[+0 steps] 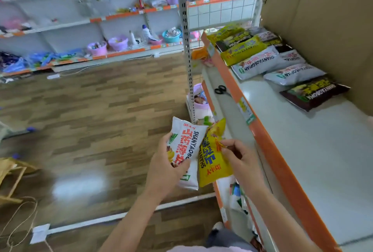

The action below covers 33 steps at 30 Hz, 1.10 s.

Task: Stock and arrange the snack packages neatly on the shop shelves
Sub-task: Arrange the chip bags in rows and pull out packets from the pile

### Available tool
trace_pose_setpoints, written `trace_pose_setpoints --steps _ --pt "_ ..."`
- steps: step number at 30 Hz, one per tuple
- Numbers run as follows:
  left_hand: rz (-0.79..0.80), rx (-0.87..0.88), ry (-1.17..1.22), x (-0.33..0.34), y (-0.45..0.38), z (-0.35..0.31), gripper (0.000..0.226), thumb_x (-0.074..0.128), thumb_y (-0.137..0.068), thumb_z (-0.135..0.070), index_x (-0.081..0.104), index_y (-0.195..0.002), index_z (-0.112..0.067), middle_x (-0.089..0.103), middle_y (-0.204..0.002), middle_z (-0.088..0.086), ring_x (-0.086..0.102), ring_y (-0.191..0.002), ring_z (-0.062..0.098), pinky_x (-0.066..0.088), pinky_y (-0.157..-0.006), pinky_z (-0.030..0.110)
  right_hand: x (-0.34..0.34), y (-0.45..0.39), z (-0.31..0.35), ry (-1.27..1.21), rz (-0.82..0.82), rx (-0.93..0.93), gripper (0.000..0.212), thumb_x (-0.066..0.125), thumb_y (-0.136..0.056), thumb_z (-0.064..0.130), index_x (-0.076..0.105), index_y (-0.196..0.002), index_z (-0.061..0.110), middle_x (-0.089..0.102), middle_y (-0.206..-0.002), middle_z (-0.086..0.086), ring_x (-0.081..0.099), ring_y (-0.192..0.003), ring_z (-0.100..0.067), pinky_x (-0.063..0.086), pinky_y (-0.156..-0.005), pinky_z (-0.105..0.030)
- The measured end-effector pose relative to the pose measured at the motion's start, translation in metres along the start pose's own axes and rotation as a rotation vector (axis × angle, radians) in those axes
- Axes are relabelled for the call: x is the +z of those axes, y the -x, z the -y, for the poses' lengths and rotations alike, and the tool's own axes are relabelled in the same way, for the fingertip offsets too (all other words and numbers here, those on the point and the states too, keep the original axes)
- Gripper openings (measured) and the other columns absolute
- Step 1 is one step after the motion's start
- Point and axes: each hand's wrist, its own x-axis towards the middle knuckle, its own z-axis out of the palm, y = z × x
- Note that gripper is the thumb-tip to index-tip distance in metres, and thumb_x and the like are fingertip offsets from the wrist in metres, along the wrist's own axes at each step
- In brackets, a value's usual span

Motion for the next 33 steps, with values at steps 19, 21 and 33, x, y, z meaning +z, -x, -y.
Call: trace_pose_setpoints --steps 19,21,33 --pt "0.493 0.446 -0.084 0.154 -0.198 -0.131 0.068 0.077 -0.075 -0.022 0.037 -0.127 -0.039 0.061 -0.098 -0.022 0.062 -0.077 -0.011 0.048 -0.057 0.006 -0.151 -0.091 -0.009 0.275 -0.654 0.047 0.027 0.063 -0.085 0.006 0.059 -0.082 0.033 0.059 -0.069 0.011 0.052 -0.063 0.001 0.037 -0.06 -0.006" --pt "0.551 0.553 -0.112 0.165 -0.219 -0.138 0.062 0.076 -0.076 -0.02 0.038 -0.121 -0.041 0.062 -0.096 -0.017 0.063 -0.075 -0.007 0.051 -0.06 0.012 -0.153 -0.093 -0.014 0.307 -0.657 0.107 0.019 0.065 -0.085 0.012 0.062 -0.084 0.031 0.058 -0.068 0.01 0.05 -0.061 0.003 0.037 -0.059 -0.007" --pt "1.042 1.506 -0.362 0.231 -0.28 -0.166 0.069 0.055 -0.072 -0.012 0.039 -0.139 -0.013 0.028 -0.15 0.002 0.018 -0.143 0.022 0.017 -0.115 0.045 -0.124 -0.109 -0.009 0.474 -0.925 0.316 0.016 0.066 -0.084 0.027 0.065 -0.076 0.013 0.049 -0.054 0.01 0.042 -0.052 -0.001 0.033 -0.055 -0.018"
